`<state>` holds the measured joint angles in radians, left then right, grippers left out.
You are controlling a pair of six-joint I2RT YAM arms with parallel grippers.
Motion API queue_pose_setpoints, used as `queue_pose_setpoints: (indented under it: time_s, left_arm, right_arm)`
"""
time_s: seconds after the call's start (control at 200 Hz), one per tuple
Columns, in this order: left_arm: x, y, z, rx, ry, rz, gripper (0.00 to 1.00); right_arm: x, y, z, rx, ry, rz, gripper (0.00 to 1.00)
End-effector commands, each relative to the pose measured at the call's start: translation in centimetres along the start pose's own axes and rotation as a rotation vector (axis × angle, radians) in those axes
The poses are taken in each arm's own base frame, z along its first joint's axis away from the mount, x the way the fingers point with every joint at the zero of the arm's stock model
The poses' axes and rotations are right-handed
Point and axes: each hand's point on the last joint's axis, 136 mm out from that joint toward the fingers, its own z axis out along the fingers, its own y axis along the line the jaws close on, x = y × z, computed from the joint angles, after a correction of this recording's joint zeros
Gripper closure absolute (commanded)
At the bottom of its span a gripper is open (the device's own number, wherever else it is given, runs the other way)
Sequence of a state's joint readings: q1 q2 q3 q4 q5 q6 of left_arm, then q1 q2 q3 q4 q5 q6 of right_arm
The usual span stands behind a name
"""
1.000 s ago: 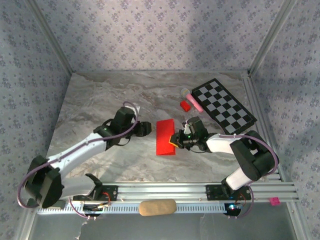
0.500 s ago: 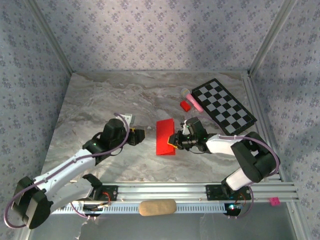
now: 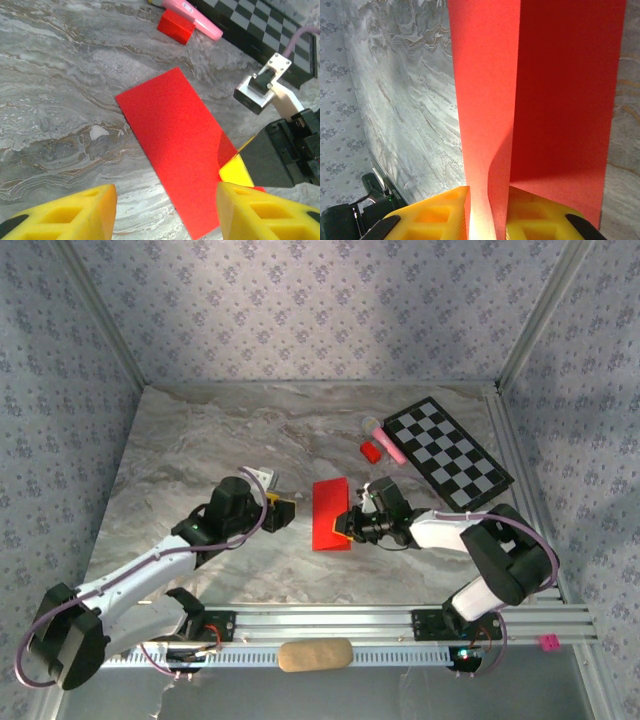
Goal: Fold a paper plane with a square sheet of paper (pick it up from the middle)
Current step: Fold the triangle a second time at the center of the table.
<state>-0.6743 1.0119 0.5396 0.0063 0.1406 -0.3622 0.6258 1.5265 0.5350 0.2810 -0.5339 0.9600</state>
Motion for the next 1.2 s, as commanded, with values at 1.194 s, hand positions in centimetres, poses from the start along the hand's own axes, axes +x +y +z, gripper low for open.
queue_pose_setpoints:
  time_s: [1.194]
  left_arm:
    - [2.8, -4.8, 3.6, 0.197, 0.090, 0.299, 0.47]
  right_arm:
    - [-4.0, 0.5, -1.0, -0.083, 0.019, 0.027, 0.83]
